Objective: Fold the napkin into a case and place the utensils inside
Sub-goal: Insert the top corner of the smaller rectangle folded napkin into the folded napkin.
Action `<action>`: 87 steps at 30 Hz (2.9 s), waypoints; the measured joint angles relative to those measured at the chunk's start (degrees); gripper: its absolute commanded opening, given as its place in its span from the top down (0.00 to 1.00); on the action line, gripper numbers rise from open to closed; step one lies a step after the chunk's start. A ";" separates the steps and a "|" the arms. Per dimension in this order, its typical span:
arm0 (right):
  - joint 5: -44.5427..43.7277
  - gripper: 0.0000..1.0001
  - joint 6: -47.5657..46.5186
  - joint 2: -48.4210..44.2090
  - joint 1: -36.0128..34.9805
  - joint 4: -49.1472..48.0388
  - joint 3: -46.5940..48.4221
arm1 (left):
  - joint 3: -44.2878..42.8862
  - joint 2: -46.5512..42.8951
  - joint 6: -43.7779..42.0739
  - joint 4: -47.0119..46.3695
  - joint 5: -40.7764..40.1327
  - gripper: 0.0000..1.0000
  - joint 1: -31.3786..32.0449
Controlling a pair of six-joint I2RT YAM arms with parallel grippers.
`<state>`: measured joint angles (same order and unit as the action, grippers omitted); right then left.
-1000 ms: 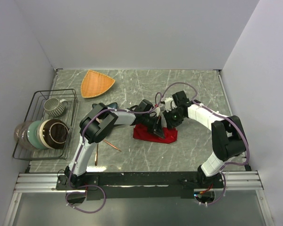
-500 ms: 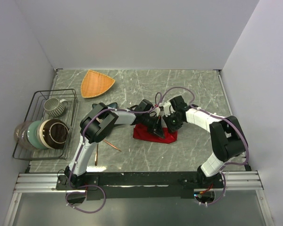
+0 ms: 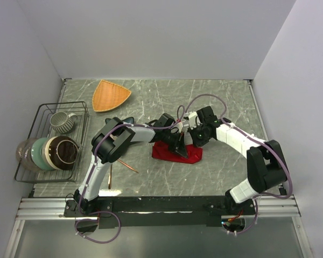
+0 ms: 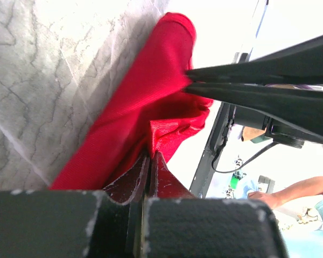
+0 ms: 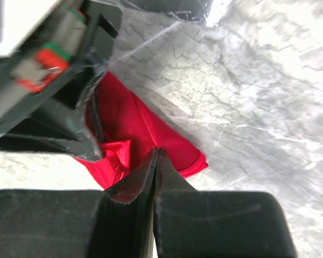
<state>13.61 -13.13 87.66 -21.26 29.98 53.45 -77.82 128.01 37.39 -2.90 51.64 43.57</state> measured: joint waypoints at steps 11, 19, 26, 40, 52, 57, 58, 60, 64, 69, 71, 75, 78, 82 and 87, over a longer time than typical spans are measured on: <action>0.66 1.00 -0.74 -1.73 0.00 0.87 -0.50 | -1.51 -0.02 1.14 2.69 -1.55 0.99 -0.09; 1.33 1.00 -1.07 -1.70 0.00 0.66 -1.05 | -2.58 -0.24 2.56 3.04 -2.91 0.99 -0.33; 2.14 1.00 -1.09 -1.70 0.00 0.63 -1.07 | -3.78 -0.50 2.82 2.16 -2.97 0.99 -0.37; 2.29 1.00 -1.09 -2.32 0.00 0.20 -1.09 | -6.78 2.34 3.82 3.23 -4.55 0.99 -0.37; 2.97 1.00 -1.36 -3.89 0.00 0.35 -1.09 | -6.71 2.64 5.16 3.76 -5.03 0.99 -0.59; 4.11 1.00 -1.36 -3.93 -0.11 0.22 -2.05 | -6.71 2.64 5.99 3.85 -5.22 0.99 -0.63; 4.26 1.00 -1.36 -3.91 -0.15 0.31 -2.21 | -6.73 2.64 6.05 3.85 -5.22 0.99 -0.63; 4.31 1.00 -1.36 -3.87 -0.31 0.24 -2.27 | -6.73 2.64 6.34 3.85 -5.20 0.99 -0.63; 3.89 1.00 -1.29 -3.10 -0.74 -0.20 -2.27 | -6.69 2.64 7.02 3.52 -4.85 0.99 -0.68; 2.27 1.00 -1.01 0.59 -0.85 -1.31 -2.25 | -5.62 2.64 7.58 1.29 -3.78 0.99 -0.98; 1.66 1.00 -0.74 1.97 -0.87 -1.70 -2.27 | -4.76 2.58 8.39 -0.35 -3.17 0.99 -1.14; 1.20 1.00 -0.24 2.16 -0.90 -2.16 -2.25 | -3.39 2.08 9.51 -3.02 -2.32 0.99 -1.29; 1.20 1.00 -0.15 2.14 -0.90 -2.38 -2.25 | -3.30 1.90 10.38 -4.68 -1.55 0.99 -1.29; 1.25 1.00 0.13 1.90 -0.90 -2.32 -2.19 | -3.30 1.90 11.30 -5.57 -1.16 0.99 -1.29; 1.22 1.00 0.68 0.26 -0.90 -1.49 -1.99 | -3.48 2.10 12.52 -5.99 -0.76 0.99 -1.51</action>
<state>14.83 -12.45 87.92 -22.15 28.49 51.46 -81.30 130.10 49.91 -8.88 50.87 42.06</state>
